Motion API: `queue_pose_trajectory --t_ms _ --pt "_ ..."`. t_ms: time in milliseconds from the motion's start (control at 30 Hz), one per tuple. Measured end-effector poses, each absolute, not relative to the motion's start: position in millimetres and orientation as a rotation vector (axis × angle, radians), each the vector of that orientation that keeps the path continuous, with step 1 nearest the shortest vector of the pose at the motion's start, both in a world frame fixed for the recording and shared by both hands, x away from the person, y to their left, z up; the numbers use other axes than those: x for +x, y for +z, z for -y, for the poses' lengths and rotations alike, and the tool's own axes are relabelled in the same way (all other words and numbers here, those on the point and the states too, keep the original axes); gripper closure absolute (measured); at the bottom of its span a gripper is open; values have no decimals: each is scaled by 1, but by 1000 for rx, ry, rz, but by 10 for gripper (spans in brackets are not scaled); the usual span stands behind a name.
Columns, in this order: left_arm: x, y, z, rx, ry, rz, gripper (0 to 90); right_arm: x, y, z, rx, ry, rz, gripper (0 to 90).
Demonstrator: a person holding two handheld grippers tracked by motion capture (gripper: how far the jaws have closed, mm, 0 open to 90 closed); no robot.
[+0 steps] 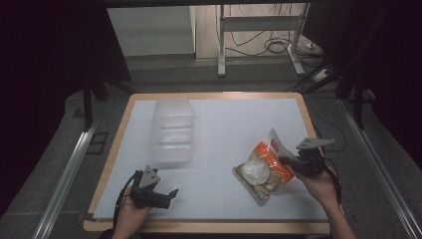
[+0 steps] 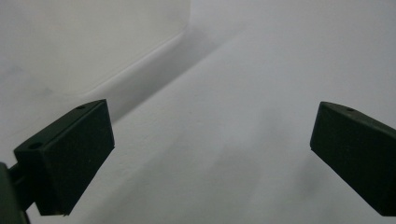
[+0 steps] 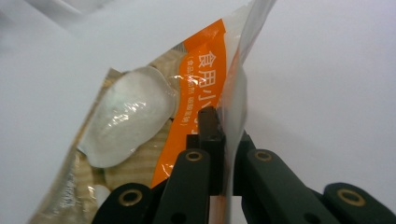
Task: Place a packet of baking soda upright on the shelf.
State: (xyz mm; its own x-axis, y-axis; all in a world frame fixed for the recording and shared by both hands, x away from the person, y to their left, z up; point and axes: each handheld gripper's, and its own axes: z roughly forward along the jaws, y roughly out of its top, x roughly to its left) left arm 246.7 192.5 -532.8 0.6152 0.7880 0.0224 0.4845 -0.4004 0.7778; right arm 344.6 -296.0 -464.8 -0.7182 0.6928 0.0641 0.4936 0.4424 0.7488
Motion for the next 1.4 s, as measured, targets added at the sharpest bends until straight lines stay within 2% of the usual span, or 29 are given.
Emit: queue_pose_trajectory --t_ms 267,900,1400 --pt "244 -530 -187 2083 549 -970 0 336 -452 293 1026 1226 -2453 892" --pt "243 -531 -174 2114 532 -920 0 320 -407 263 893 1341 -2519 895" --pt "242 -531 -170 2122 523 -906 0 328 -379 249 818 1313 -2494 895"
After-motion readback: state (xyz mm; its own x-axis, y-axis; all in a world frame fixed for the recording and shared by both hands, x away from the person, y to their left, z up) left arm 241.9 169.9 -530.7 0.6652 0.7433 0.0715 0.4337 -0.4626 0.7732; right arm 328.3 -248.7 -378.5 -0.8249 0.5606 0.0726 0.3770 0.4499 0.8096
